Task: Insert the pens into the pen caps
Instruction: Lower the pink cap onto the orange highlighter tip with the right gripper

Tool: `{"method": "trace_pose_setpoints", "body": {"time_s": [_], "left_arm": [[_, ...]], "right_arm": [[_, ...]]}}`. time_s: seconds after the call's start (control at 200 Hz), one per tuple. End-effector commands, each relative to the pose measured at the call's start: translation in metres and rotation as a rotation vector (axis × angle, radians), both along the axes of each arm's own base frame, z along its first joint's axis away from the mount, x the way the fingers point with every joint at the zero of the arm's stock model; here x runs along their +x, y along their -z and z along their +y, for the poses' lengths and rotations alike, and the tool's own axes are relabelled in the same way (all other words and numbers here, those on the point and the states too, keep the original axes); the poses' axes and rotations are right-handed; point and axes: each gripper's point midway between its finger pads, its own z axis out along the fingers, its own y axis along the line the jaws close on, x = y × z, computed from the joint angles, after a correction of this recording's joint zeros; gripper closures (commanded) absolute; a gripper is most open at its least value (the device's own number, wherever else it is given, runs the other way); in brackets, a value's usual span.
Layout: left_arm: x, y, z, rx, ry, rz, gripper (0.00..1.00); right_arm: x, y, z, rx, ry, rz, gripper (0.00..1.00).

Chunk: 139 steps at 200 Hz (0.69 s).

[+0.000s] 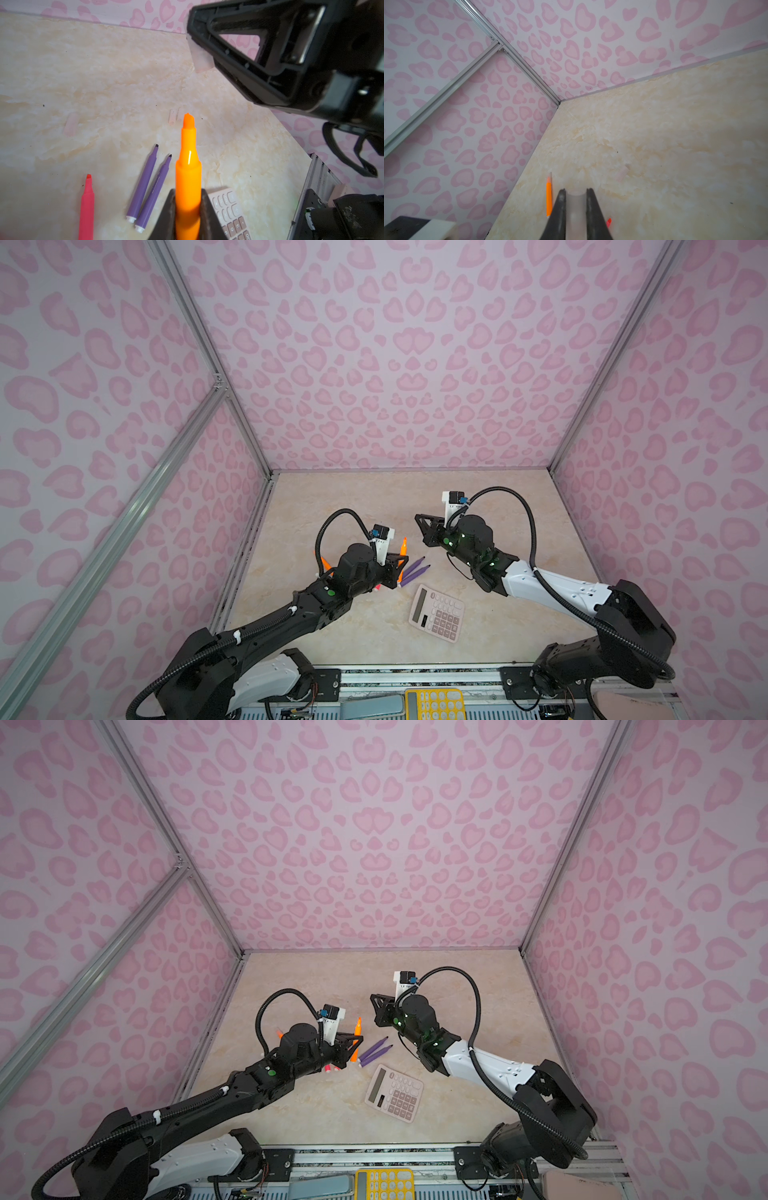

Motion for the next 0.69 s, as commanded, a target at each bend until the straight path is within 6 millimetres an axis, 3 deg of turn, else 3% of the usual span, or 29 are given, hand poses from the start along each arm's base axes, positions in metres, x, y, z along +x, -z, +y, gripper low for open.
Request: {"method": "trace_pose_setpoints", "body": {"time_s": [0.0, 0.355, 0.69], "left_arm": [[0.002, -0.018, -0.007, -0.043, 0.021, -0.041, 0.96], [0.001, -0.014, -0.017, -0.053, 0.065, -0.010, 0.96], [0.005, -0.014, -0.013, -0.053, 0.038, -0.006, 0.96]], "right_arm": [[-0.003, -0.008, 0.009, 0.033, -0.030, -0.016, 1.00], [-0.006, -0.009, 0.020, 0.042, -0.057, -0.013, 1.00], [-0.013, -0.006, 0.021, 0.075, -0.046, 0.011, 1.00]]}}
